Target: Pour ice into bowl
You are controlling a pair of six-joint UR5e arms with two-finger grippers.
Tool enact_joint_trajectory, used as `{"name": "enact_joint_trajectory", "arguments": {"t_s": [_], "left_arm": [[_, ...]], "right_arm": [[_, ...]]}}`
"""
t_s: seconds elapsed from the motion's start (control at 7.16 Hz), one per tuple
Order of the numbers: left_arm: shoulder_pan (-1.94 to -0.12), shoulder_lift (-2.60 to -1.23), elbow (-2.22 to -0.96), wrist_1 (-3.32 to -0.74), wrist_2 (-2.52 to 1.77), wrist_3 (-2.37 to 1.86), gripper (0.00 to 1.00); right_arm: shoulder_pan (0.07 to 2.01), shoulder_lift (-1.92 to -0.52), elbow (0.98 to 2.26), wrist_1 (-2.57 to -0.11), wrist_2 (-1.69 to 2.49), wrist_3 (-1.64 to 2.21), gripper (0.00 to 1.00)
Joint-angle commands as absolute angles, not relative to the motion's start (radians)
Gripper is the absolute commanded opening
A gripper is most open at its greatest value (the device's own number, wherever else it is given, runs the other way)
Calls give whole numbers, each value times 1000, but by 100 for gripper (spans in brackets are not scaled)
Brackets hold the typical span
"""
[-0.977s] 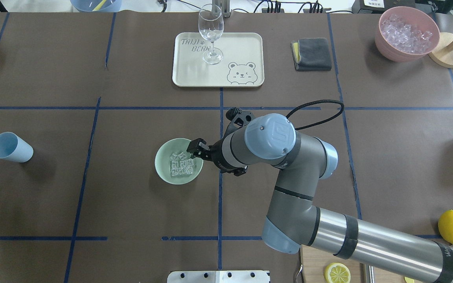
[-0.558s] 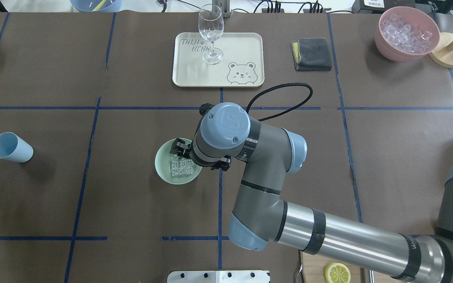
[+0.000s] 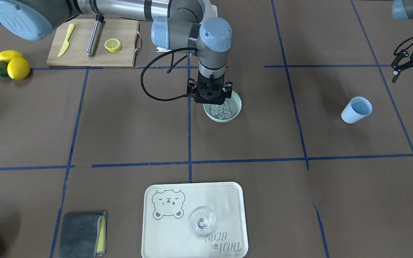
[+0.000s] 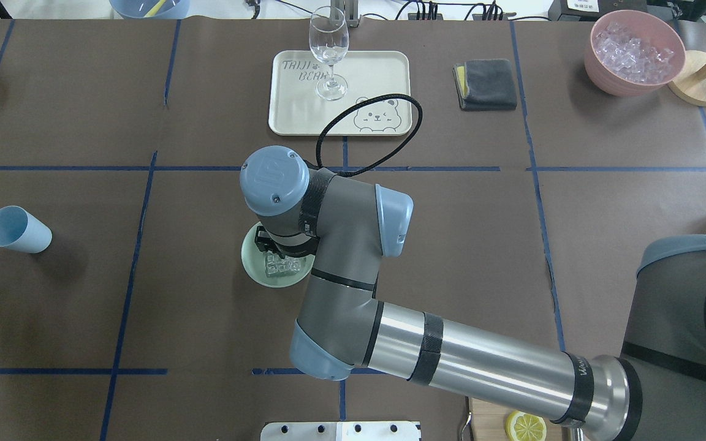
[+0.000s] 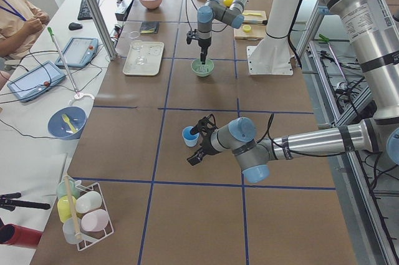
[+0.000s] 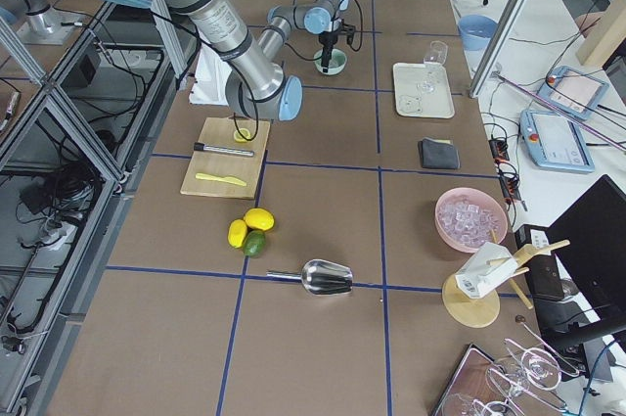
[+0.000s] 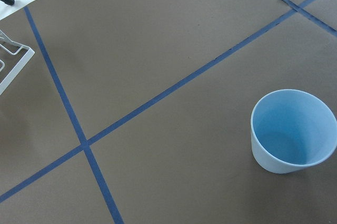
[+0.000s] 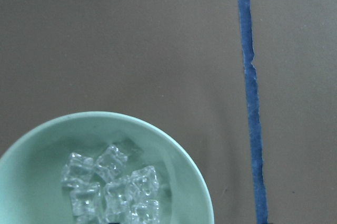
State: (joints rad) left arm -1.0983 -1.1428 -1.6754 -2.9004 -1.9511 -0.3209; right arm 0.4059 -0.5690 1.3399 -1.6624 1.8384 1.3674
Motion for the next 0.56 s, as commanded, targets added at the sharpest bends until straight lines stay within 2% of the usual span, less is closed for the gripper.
{"name": "enact_joint_trajectory", "arguments": {"t_s": [0.0,0.14,0.28,0.42], "left_arm": [[-1098,-1143,-1675,-2902,-1950,-322,100],[-1098,-1143,-1675,-2902,-1948,-322,100],[-1098,-1143,-1675,-2902,-1948,-322,100],[-1100,-1143,-1675,-2902,-1948,-322,100]], "right_arm": [[396,-571,1321,-1683,1832,1345,77],[393,-572,1322,-1680,1839,1309,61],[393,-580,1327,-1680,1838,1295,12],[393,-581,1334,-1677,1838,1295,0]]}}
